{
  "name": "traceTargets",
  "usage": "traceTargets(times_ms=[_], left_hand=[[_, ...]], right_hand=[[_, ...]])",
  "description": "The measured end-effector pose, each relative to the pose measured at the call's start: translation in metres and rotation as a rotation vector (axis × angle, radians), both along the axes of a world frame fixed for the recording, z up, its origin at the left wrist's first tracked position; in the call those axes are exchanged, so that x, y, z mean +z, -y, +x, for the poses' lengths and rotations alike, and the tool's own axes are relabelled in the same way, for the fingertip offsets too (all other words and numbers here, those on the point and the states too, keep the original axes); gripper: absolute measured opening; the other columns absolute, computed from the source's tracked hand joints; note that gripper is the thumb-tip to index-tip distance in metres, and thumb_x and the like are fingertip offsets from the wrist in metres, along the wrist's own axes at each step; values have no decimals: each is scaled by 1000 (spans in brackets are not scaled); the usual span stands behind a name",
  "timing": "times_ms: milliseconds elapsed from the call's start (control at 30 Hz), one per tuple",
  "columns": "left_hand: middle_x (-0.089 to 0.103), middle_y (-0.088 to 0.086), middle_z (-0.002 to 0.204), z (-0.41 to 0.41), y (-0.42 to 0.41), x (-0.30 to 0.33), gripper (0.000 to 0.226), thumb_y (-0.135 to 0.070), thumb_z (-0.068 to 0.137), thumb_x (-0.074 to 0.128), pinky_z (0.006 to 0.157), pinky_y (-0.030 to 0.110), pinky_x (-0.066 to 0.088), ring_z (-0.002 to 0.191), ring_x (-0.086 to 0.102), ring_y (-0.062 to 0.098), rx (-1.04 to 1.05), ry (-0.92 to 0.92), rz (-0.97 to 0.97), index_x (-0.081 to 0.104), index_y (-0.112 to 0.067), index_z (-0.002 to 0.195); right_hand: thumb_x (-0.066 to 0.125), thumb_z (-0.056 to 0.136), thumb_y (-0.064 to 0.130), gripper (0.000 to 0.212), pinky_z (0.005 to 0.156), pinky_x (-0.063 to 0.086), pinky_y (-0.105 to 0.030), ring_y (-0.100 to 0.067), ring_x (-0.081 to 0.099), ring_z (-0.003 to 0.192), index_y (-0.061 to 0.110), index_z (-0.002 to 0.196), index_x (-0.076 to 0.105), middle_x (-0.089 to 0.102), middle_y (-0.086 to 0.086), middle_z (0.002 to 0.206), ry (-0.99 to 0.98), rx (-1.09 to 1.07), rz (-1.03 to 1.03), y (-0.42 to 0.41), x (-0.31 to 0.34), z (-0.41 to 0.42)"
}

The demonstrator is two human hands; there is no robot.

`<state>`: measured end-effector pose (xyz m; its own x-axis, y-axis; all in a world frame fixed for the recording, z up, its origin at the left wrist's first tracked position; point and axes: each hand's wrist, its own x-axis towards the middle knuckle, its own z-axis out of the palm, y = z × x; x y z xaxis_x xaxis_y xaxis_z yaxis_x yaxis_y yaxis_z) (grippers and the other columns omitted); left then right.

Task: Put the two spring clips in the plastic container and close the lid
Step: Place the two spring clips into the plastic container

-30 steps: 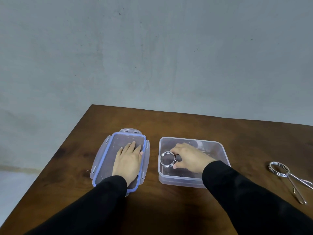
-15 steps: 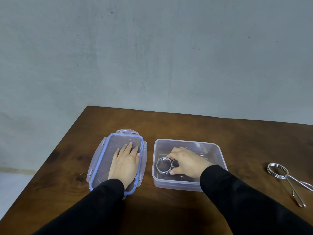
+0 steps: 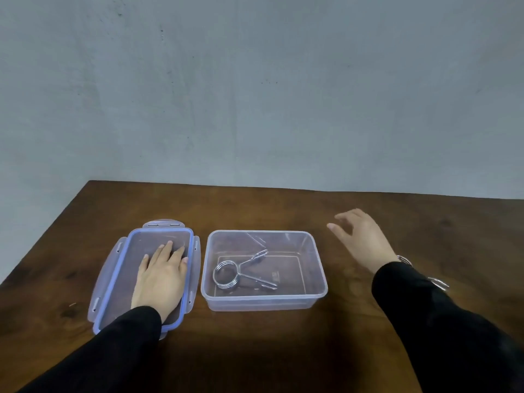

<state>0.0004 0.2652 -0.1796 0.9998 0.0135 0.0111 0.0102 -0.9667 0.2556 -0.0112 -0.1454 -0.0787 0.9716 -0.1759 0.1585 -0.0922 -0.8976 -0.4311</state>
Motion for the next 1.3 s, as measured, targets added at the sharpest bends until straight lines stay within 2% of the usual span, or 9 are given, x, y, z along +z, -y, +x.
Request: traceTargets(times_ms=[133, 200, 300, 433, 567, 767, 967, 1100, 1300], left_hand=[[36, 5, 162, 0, 4, -1, 52, -34, 106, 22, 124, 46, 14, 151, 28, 22, 20, 7, 2, 42, -21, 152], [37, 6, 162, -1, 6, 0, 52, -34, 106, 22, 124, 46, 15, 150, 28, 23, 26, 5, 6, 42, -20, 152], [37, 6, 162, -1, 8, 0, 53, -35, 106, 21, 124, 47, 16, 150, 28, 23, 21, -3, 19, 42, -20, 152], [36, 6, 162, -2, 11, 0, 53, -35, 106, 20, 123, 48, 15, 151, 27, 23, 25, -10, 11, 43, -20, 151], [35, 6, 162, -3, 14, 0, 55, -36, 106, 19, 124, 47, 13, 151, 26, 23, 21, -13, 19, 41, -20, 153], [35, 6, 162, -5, 15, 1, 54, -36, 106, 20, 123, 47, 13, 151, 26, 23, 15, -11, 17, 41, -20, 153], [35, 4, 163, -5, 13, 1, 53, -37, 106, 19, 124, 46, 13, 151, 25, 22, 7, -16, 1, 41, -22, 153], [35, 4, 163, -7, 14, 1, 53, -36, 106, 20, 124, 46, 12, 152, 25, 22, 12, -10, -7, 40, -22, 153], [34, 4, 163, -7, 13, 0, 54, -36, 105, 19, 124, 46, 13, 151, 25, 21, 11, 2, -21, 42, -23, 152]], right_hand=[[66, 91, 56, 72, 108, 47, -50, -31, 52, 132, 15, 148, 50, 50, -9, 150, -292, -268, -119, 71, -22, -25], [69, 87, 59, 79, 108, 44, -50, -33, 50, 133, 13, 148, 48, 51, -11, 149, -408, -334, -176, 96, -33, -36], [72, 84, 59, 72, 101, 48, -47, -33, 55, 122, 12, 136, 55, 58, -12, 134, -501, -390, -200, 120, -48, -47], [72, 90, 44, 51, 96, 50, -47, -33, 59, 113, 9, 125, 60, 62, -13, 122, -433, -393, -164, 134, -61, -52], [76, 89, 38, 42, 92, 51, -46, -31, 61, 106, 10, 117, 63, 65, -10, 113, -377, -356, -111, 133, -66, -50], [78, 89, 30, 40, 83, 48, -38, -26, 60, 101, 11, 121, 64, 65, -6, 110, -348, -305, -23, 115, -60, -47], [76, 90, 28, 34, 81, 47, -36, -22, 61, 96, 17, 119, 65, 64, -2, 106, -144, -120, 78, 50, -4, -22], [79, 87, 25, 44, 93, 47, -34, -19, 62, 109, 20, 128, 66, 66, -1, 118, -26, 147, 105, -15, 43, -3], [80, 86, 32, 50, 94, 47, -36, -19, 59, 108, 21, 132, 62, 62, 1, 115, -126, 501, -38, -114, 59, 9]])
